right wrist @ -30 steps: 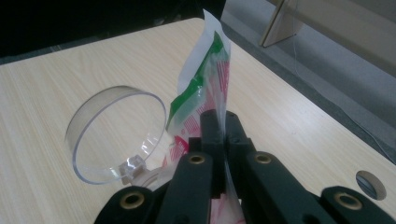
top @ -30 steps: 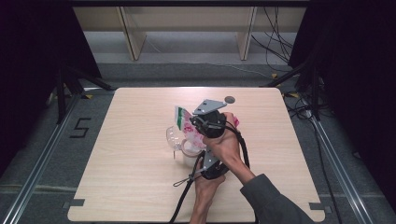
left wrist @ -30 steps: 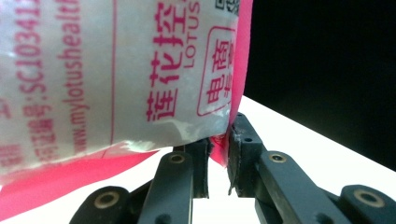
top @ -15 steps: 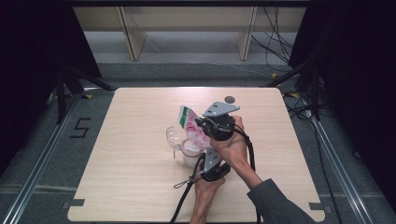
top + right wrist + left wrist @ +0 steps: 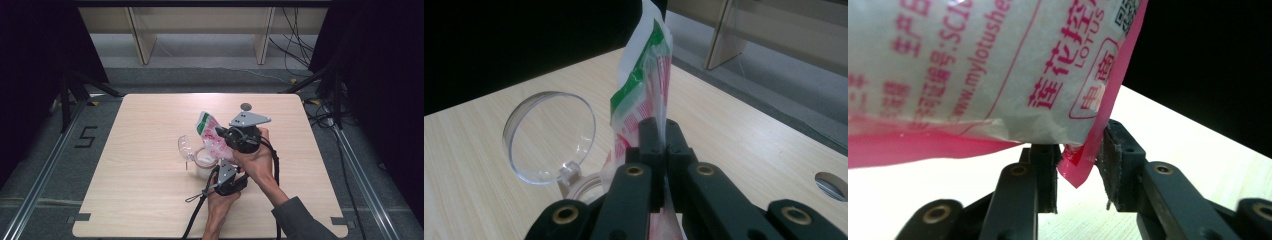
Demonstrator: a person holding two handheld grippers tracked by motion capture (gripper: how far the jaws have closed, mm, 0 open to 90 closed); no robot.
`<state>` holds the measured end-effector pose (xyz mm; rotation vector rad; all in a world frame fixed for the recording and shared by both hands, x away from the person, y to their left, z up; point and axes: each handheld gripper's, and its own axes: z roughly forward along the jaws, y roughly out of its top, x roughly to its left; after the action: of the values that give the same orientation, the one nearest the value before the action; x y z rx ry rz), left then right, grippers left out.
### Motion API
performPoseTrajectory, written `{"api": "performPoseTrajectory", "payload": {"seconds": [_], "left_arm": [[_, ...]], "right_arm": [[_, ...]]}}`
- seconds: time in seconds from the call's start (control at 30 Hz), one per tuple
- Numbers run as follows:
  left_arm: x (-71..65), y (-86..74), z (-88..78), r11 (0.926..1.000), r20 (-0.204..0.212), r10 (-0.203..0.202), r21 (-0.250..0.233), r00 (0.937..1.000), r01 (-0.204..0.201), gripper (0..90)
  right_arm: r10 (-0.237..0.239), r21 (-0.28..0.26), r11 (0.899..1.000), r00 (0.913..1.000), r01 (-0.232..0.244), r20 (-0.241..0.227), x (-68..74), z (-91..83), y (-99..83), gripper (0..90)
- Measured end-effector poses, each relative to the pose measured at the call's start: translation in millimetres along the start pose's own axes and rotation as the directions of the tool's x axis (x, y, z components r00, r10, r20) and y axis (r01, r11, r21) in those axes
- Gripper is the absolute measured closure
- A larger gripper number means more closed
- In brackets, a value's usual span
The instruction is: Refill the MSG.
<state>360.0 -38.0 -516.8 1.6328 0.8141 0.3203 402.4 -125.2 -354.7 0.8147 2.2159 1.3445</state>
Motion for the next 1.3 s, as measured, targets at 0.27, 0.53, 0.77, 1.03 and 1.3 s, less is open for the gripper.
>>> {"api": "performPoseTrajectory", "payload": {"seconds": [0.27, 0.53, 0.77, 1.03, 1.3], "left_arm": [[0.5, -2.6, -2.9, 0.9996, -0.015, -0.023, 0.014, 0.9996, 0.023, 58.0], [0.8, -4.7, -11.4, 0.9975, -0.021, -0.069, 0.017, 0.9974, 0.069, 50.9], [4.3, -0.6, -28.4, 0.9982, -0.100, 0.012, 0.060, 0.9949, -0.006, 49.1], [8.9, -1.9, -34.5, 0.9982, -0.095, 0.002, 0.059, 0.9955, 0.004, 47.8], [7.9, 1.7, -37.7, 0.9990, -0.072, 0.008, 0.045, 0.9974, -0.005, 49.8]], "right_arm": [[0.037, -0.067, 0.997, 0.9990, -0.038, -0.024, -6.7, -9.0, -8.6, 90.0], [0.129, -0.107, 0.985, 0.9906, -0.133, -0.044, -12.3, -17.5, -24.5, 90.0], [0.165, -0.165, 0.971, 0.9840, -0.174, -0.067, -19.8, -26.7, -37.1, 90.0], [0.199, -0.167, 0.964, 0.9784, -0.206, -0.057, -28.8, -29.1, -58.5, 90.0], [0.252, -0.164, 0.953, 0.9670, -0.255, -0.036, -41.5, -35.2, -84.5, 90.0]]}}
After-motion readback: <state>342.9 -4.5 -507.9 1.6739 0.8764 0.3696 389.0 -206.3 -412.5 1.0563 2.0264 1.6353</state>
